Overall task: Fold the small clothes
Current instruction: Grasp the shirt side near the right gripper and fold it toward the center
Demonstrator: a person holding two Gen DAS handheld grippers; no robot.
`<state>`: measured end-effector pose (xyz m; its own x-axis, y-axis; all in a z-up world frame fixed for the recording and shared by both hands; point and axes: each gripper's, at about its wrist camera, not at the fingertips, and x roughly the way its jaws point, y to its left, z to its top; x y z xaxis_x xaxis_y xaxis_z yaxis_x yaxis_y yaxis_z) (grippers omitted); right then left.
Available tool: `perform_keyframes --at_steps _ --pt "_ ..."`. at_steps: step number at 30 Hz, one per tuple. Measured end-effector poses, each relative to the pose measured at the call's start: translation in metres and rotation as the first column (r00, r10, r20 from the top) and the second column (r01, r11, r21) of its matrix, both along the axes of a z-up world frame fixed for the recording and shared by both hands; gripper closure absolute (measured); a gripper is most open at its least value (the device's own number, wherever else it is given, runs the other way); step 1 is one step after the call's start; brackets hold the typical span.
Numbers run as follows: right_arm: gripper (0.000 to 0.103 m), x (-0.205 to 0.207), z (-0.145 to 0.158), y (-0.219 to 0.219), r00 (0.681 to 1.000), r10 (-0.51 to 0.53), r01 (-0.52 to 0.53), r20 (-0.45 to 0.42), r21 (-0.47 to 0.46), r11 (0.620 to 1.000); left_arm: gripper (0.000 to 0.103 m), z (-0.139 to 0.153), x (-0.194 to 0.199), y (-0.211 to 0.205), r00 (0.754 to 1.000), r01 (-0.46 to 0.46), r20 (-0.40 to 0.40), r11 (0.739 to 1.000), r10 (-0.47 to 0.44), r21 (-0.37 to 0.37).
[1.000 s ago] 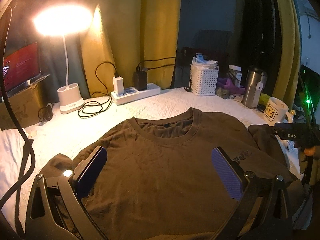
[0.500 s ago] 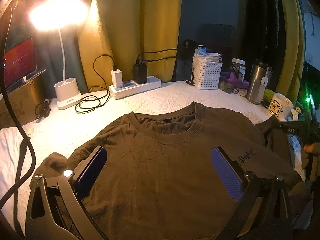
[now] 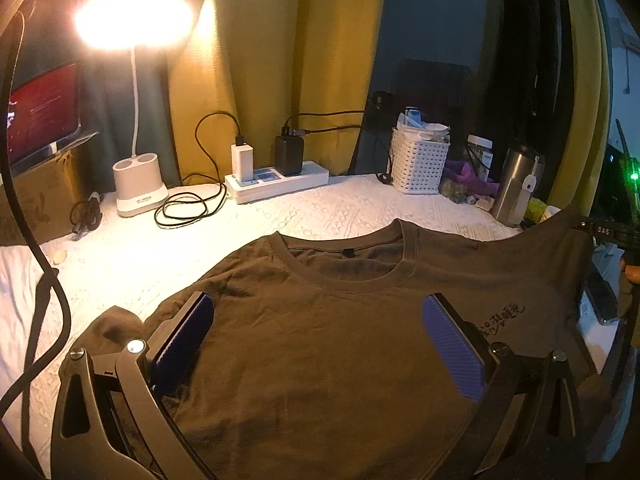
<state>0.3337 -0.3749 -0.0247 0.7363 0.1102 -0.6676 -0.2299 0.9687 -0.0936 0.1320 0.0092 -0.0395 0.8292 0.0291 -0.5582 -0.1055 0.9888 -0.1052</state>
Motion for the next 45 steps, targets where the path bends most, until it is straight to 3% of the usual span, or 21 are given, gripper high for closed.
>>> perform_keyframes --at_steps 10,15,21,24,25,26,28,35,41,43,45 --pt "0.098 -0.009 -0.001 0.097 0.987 0.155 -0.157 -0.036 -0.053 0.986 0.0 0.004 -0.02 0.033 0.999 -0.022 0.044 0.998 0.024 -0.058" --pt "0.098 -0.009 -0.038 0.144 0.968 0.215 -0.224 -0.133 -0.06 0.973 0.0 0.003 -0.03 0.047 0.998 -0.029 0.053 0.997 0.032 -0.068" --pt "0.097 -0.01 -0.092 0.164 0.935 0.222 -0.245 -0.275 -0.052 0.968 0.0 -0.002 -0.035 0.057 0.998 -0.038 0.043 0.996 0.042 -0.085" --pt "0.092 -0.017 -0.091 0.161 0.932 0.243 -0.259 -0.269 -0.024 0.966 0.0 -0.003 -0.033 0.057 0.998 -0.036 0.04 0.995 0.04 -0.089" --pt "0.079 -0.018 -0.087 0.157 0.929 0.252 -0.263 -0.271 -0.005 0.965 0.0 -0.003 -0.033 0.056 0.998 -0.034 0.04 0.996 0.038 -0.087" --pt "0.042 -0.02 -0.083 0.153 0.929 0.255 -0.264 -0.268 0.004 0.965 0.0 -0.002 -0.032 0.055 0.999 -0.032 0.039 0.996 0.036 -0.085" --pt "0.001 -0.026 -0.073 0.145 0.936 0.259 -0.265 -0.238 0.011 0.964 0.0 -0.002 -0.03 0.051 0.999 -0.028 0.035 0.997 0.031 -0.079" --pt "0.001 -0.038 -0.041 0.079 0.97 0.172 -0.164 -0.172 0.061 0.985 0.0 -0.001 -0.023 0.038 1.0 -0.013 0.019 0.999 0.014 -0.05" --pt "0.002 -0.031 -0.051 0.027 0.971 0.124 -0.102 -0.204 0.112 0.988 0.0 0.001 -0.015 0.017 1.0 0.013 0.003 1.0 -0.013 -0.024" --pt "0.007 -0.031 -0.058 0.017 0.966 0.127 -0.096 -0.225 0.147 0.985 0.0 0.002 -0.015 0.012 1.0 0.02 0.003 1.0 -0.02 -0.015" --pt "0.024 -0.031 -0.068 0.012 0.954 0.142 -0.093 -0.263 0.188 0.978 0.0 0.003 -0.015 0.009 1.0 0.023 0.001 1.0 -0.023 -0.009"
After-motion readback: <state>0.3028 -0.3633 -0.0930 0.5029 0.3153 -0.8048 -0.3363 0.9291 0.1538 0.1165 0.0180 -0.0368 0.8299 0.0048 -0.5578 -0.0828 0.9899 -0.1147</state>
